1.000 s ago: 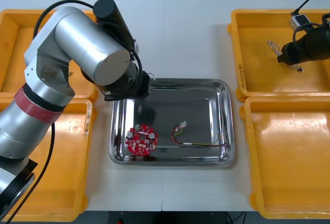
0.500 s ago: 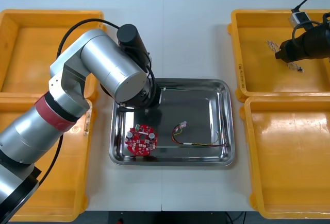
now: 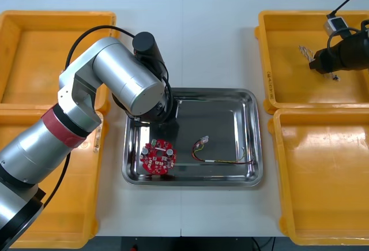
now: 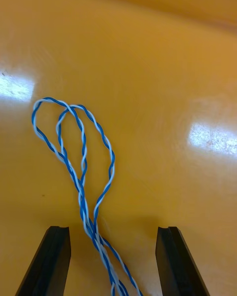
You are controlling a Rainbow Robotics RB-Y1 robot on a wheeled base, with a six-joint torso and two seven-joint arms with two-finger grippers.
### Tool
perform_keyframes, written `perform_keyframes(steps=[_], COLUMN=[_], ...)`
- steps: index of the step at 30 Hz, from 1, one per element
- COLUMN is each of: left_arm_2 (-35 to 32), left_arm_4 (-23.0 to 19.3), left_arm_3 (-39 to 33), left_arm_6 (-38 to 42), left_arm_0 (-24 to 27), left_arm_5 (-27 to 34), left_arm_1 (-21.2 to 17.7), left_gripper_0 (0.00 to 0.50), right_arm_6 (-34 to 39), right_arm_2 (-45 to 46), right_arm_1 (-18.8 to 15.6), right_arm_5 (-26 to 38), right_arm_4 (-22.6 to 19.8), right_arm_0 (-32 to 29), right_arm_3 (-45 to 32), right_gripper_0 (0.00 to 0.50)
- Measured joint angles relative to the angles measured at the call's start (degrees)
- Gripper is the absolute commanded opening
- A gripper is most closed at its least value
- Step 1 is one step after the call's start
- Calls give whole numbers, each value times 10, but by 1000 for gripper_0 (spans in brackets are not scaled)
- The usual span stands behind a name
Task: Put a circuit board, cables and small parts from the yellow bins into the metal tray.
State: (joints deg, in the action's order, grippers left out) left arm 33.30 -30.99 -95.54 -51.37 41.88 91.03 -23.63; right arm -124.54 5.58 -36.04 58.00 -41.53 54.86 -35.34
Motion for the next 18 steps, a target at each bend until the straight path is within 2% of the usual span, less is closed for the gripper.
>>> perform_keyframes(steps=[8,9,10,12,13,14,15,16,18], left_arm_2=[0,0,0,0,0,0,0,0,0], left_arm_4=[1,1,1,1,1,1,1,1,1], left_arm_3=[1,1,1,1,2,2,2,2,4], left_arm_6=[0,0,0,0,0,0,0,0,0], left_arm_0=[0,0,0,0,0,0,0,0,0], left_arm_5=[0,0,0,0,0,0,0,0,-1], left_arm_1=[0,0,0,0,0,0,0,0,0], left_gripper_0=[9,21,55,130,143,170,216,240,317], right_arm_6=[-1,-3,-6,-16,-17,-17,-17,-17,-17], right_arm_2=[0,0,0,0,0,0,0,0,0], right_arm_1=[0,0,0,0,0,0,0,0,0], right_arm_5=[-15,-15,-15,-15,-15,-15,-15,-15,-15], right_arm_4=[-11,-11,-12,-13,-14,-14,-14,-15,-17], right_arm_0=[-12,-12,-12,-12,-12,-12,-12,-12,-12], right_arm_3=[0,0,0,0,0,0,0,0,0], right_gripper_0=[500,500,498,348,302,203,149,141,106])
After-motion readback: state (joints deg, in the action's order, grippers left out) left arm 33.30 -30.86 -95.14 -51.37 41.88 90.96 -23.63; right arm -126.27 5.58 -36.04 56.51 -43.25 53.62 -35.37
